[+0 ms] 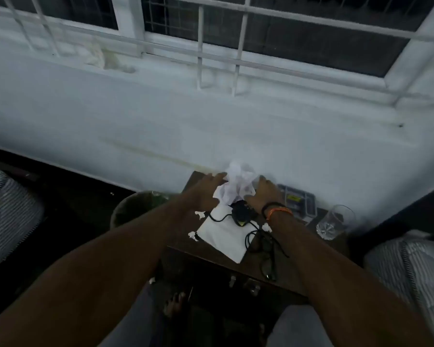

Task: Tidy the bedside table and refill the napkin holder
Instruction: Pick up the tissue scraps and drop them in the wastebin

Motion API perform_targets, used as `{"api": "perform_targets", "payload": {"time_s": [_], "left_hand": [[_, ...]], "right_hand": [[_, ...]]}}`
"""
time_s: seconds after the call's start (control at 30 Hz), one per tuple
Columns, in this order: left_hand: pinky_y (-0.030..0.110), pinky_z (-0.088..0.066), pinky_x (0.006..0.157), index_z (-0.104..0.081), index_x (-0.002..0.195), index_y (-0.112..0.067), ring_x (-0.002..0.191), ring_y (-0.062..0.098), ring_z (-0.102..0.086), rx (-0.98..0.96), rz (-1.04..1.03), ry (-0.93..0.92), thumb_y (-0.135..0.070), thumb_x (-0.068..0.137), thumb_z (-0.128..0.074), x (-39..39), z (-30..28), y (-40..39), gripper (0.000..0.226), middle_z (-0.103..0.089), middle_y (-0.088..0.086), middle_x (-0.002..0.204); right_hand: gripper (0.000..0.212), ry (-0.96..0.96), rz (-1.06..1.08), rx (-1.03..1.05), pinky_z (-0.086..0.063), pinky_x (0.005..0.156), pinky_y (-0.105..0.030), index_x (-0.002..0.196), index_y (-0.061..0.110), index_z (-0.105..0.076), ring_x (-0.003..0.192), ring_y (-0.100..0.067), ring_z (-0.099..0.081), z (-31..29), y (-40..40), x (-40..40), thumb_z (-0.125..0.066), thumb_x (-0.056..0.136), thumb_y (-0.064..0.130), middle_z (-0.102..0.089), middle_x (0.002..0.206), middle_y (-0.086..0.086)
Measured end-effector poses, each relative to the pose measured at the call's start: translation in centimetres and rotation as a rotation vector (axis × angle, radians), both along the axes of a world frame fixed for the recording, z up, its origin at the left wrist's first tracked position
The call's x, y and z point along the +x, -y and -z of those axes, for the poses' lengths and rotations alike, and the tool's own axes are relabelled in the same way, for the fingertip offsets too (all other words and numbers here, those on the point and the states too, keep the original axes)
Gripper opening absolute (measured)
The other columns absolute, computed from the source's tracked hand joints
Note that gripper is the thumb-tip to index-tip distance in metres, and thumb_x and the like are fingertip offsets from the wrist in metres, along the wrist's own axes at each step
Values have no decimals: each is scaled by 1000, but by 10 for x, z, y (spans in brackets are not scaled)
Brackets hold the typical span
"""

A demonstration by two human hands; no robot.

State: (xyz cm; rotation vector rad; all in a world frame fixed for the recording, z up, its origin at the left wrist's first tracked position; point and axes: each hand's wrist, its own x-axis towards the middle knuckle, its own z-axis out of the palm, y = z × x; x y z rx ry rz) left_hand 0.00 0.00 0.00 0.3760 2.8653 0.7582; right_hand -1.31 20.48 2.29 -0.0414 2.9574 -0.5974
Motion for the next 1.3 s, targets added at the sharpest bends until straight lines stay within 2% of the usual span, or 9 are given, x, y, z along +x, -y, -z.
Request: {"api": "perform_targets", "payload": {"time_s": [0.2, 0.3, 0.4, 0.53, 0.67, 0.73, 0.83, 1.0, 1.3], "left_hand": [[35, -37, 109, -10, 157, -7, 140, 33, -41, 322, -252, 251, -31, 93, -66, -36, 10, -17, 88, -34, 17, 157], [41, -49, 103, -37, 143, -10, 121, 26, -59, 637, -405, 363, -59, 79, -71, -62, 25, -27, 87, -57, 11, 138], [21, -52, 77, -62, 112, -13, 96, 11, -65, 748, -338, 414, -45, 97, -56, -77, 32, -35, 36, -68, 0, 106], [14, -54, 68, -65, 102, -10, 88, 12, -68, 766, -301, 417, -36, 105, -42, -82, 32, -42, 34, -70, 2, 95], [40, -49, 101, -57, 122, -2, 114, 27, -62, 816, -351, 373, -54, 96, -47, -82, 19, -38, 59, -64, 18, 123], [41, -51, 93, -54, 127, -1, 115, 32, -62, 792, -357, 336, -66, 88, -48, -93, 19, -27, 76, -62, 19, 126], [23, -43, 66, -50, 130, 1, 103, 25, -60, 737, -331, 288, -45, 104, -35, -82, -32, -8, 55, -60, 15, 116], [39, -50, 87, -38, 144, -20, 106, 23, -61, 676, -345, 297, -59, 101, -28, -75, -65, 40, 59, -55, 5, 134], [46, -49, 88, -50, 128, -17, 97, 31, -65, 539, -529, 359, -69, 94, -34, -37, -28, 158, 65, -62, 11, 118]], "right_hand": [[95, 68, 159, -165, -56, 78, -35, 121, 11, -51, 99, -27, -64, 27, 8, -34, -69, 51, 74, -64, 111, -5], [88, 61, 145, -181, -55, 77, -33, 122, 15, -53, 96, -25, -65, 31, 15, -47, -71, 58, 72, -66, 111, -3], [53, 35, 61, -199, -56, 83, -37, 116, 22, -59, 95, -23, -67, 43, 18, -54, -71, 74, 52, -69, 108, -2], [26, -18, 87, -255, -56, 74, -33, 102, 19, -65, 87, -25, -68, 51, 19, -53, -62, 81, 34, -72, 96, -4], [25, -133, 111, -242, -39, 65, -23, 102, 7, -66, 87, -33, -66, 41, 31, -52, -59, 89, 27, -72, 93, -15], [26, -198, 97, -248, -41, 69, -26, 104, 4, -66, 97, -37, -61, 28, 43, -52, -57, 91, 25, -70, 98, -18], [28, -275, 64, -250, -47, 76, -34, 103, 4, -65, 101, -38, -57, 8, 68, -54, -56, 92, 28, -69, 98, -19], [34, -395, 29, -235, -53, 74, -41, 100, 6, -66, 92, -36, -59, -20, 117, -51, -56, 90, 36, -70, 91, -18], [33, -30, -55, -396, -53, 75, -33, 106, 11, -69, 94, -34, -66, 17, 225, -32, -61, 81, 33, -72, 101, -11]]}}
